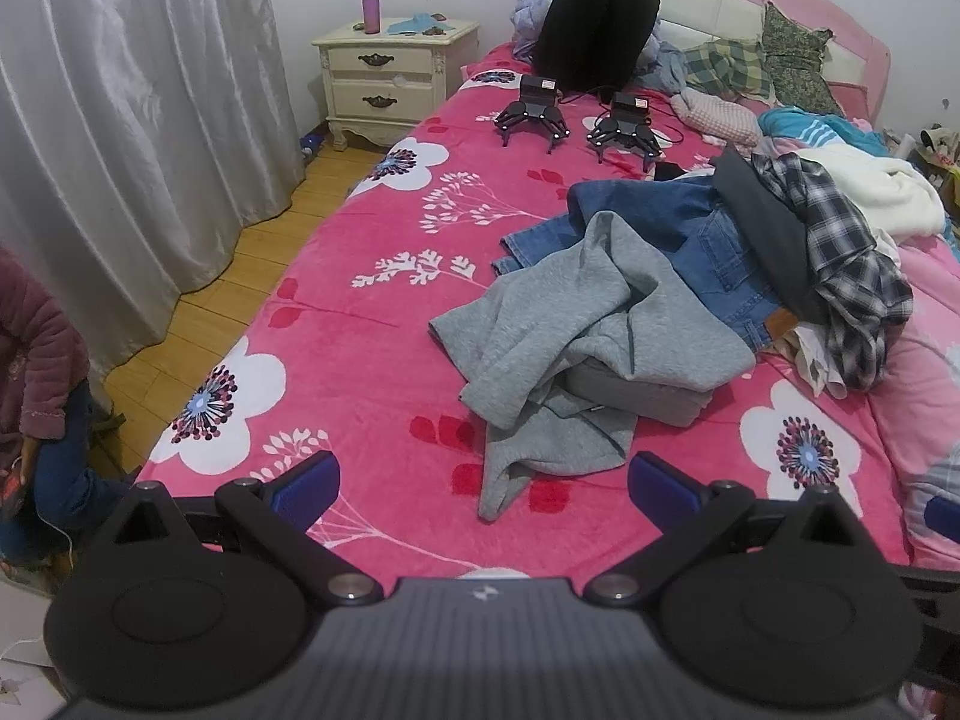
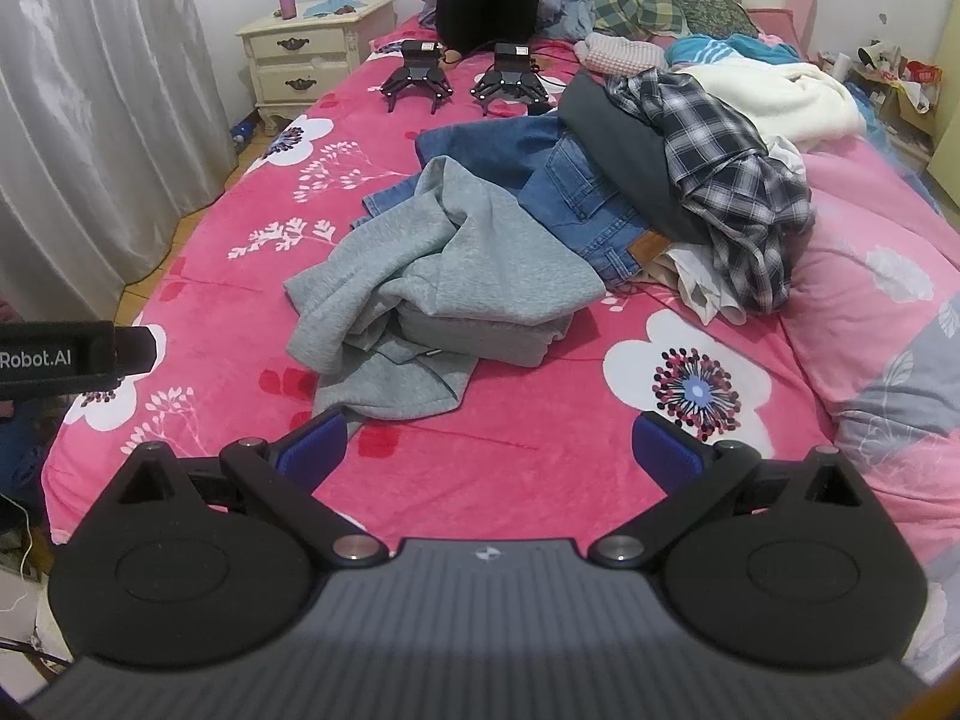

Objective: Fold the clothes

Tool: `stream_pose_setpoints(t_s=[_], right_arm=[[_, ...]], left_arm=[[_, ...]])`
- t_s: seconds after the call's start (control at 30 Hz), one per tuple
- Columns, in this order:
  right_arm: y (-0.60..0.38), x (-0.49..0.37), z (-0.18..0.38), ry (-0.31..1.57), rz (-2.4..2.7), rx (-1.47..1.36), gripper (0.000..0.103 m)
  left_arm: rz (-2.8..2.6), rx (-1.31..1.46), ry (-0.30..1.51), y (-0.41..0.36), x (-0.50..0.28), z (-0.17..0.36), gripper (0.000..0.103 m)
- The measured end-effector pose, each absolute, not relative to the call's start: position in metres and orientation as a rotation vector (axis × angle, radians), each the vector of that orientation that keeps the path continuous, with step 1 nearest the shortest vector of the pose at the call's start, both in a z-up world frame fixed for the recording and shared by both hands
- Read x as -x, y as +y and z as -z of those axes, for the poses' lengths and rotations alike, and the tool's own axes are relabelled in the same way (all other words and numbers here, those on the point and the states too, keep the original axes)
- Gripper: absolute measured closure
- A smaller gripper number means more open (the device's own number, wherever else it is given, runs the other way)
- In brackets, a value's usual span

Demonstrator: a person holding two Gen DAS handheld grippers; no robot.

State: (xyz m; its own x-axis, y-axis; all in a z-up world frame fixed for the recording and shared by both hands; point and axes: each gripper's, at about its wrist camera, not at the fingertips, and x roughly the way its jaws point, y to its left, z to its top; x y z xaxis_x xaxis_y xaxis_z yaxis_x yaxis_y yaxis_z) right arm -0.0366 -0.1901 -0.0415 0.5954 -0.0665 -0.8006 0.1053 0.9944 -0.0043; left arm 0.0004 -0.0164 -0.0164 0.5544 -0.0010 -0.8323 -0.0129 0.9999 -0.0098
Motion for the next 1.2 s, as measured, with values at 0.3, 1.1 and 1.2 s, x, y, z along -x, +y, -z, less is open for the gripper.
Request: stream_pose_setpoints(t_s=[0.3, 1.1, 1.2], right_arm=[[-0.188, 0.033, 0.044, 0.932, 0.108, -0.040, 0.001], [-0.181, 0.015, 0.050, 0.946, 0.149, -0.045, 0.001], [-0.182, 0.011, 0.051, 0.950, 0.164, -0.062, 0.001]], left_arm=[[-0.003, 0.010, 0.991, -0.016, -0.006, 0.019, 0.000], [0.046, 0.001, 0.998, -0.006, -0.032, 0.030, 0.000], [0.061, 0.002, 0.999, -0.004, -0.039, 0.032, 0.000]])
